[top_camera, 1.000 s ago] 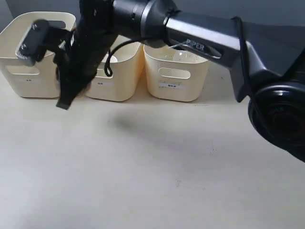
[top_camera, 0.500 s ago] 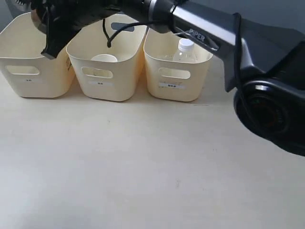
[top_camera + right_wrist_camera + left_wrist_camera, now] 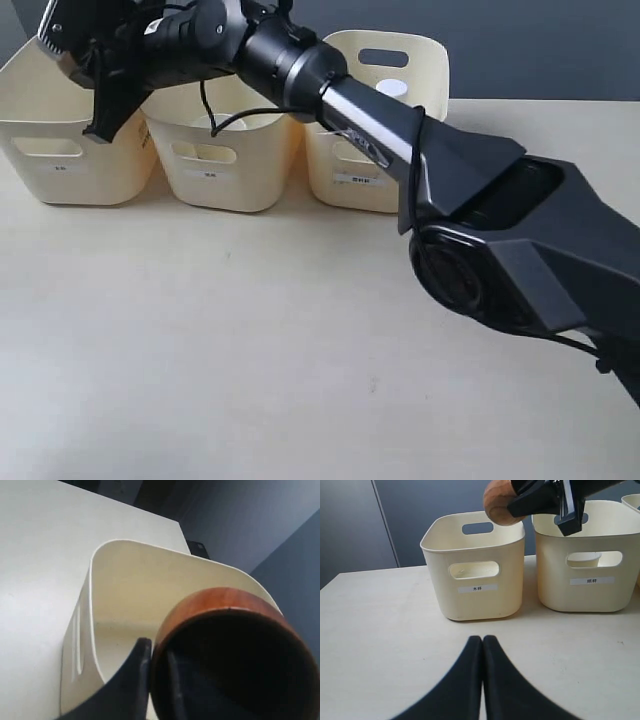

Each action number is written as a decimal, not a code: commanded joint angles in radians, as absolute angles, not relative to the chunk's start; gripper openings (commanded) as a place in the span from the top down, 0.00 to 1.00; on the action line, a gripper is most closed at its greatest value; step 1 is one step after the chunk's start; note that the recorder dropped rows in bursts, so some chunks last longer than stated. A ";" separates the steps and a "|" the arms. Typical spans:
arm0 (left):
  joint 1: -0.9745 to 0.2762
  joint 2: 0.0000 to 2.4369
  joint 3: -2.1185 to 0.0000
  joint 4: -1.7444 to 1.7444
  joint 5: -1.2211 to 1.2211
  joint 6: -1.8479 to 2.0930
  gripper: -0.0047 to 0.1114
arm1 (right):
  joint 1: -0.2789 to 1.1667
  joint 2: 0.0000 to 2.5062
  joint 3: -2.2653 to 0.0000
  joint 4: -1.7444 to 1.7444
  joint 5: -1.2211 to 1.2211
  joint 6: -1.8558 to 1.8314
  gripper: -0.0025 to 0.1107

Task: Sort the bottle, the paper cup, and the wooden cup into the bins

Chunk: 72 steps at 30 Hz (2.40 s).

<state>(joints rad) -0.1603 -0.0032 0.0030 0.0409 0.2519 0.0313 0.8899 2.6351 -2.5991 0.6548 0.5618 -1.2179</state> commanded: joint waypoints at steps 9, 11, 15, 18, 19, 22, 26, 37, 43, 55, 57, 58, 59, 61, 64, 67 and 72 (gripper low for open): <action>-0.163 0.000 0.000 0.043 0.239 0.028 0.96 | 0.887 2.675 -2.618 0.660 0.502 -1.230 0.96; -0.163 0.000 0.000 0.043 0.239 0.028 0.96 | 0.887 2.677 -2.618 0.660 0.502 -1.226 0.88; -0.163 0.000 0.000 0.043 0.239 0.028 0.96 | 0.887 2.677 -2.618 0.660 0.499 -1.211 0.72; -0.163 0.000 0.000 0.043 0.239 0.028 0.96 | 0.887 2.677 -2.618 0.660 0.486 -1.211 0.71; -0.163 0.000 0.000 0.043 0.239 0.028 0.96 | 0.887 2.672 -2.618 0.660 0.482 -1.211 0.72; -0.163 0.000 0.000 0.043 0.239 0.028 0.96 | 0.888 2.642 -2.618 0.656 0.482 -1.180 0.72; -0.163 0.000 0.000 0.043 0.239 0.028 0.96 | 0.890 2.558 -2.618 0.545 0.533 -1.054 0.95; -0.163 0.000 0.000 0.043 0.239 0.028 0.96 | 0.919 2.339 -2.618 0.208 0.762 -0.700 0.98; -0.163 0.000 0.000 0.043 0.239 0.028 0.96 | 0.951 2.257 -2.618 0.135 0.849 -0.613 0.98; -0.163 0.000 0.000 0.043 0.239 0.028 0.96 | 0.967 2.206 -2.618 0.184 1.136 -0.545 0.98; -0.163 0.000 0.000 0.043 0.239 0.028 0.96 | 0.967 2.206 -2.618 0.212 1.190 -0.541 0.98; -0.163 0.000 0.000 0.043 0.239 0.028 0.96 | 0.967 2.208 -2.618 0.223 1.200 -0.541 0.98; -0.163 0.000 0.000 0.043 0.239 0.028 0.96 | 0.967 2.210 -2.618 0.242 1.207 -0.541 0.98; -0.163 0.000 0.000 0.043 0.239 0.028 0.96 | 0.967 2.215 -2.618 0.268 1.206 -0.541 0.98; -0.163 0.000 0.000 0.043 0.239 0.028 0.96 | 0.967 2.214 -2.618 0.295 1.204 -0.541 0.98; -0.163 0.000 0.000 0.043 0.239 0.028 0.96 | 0.967 2.214 -2.618 0.307 1.189 -0.541 0.98; -0.163 0.000 0.000 0.043 0.239 0.028 0.96 | 0.967 2.214 -2.618 0.311 1.129 -0.538 0.98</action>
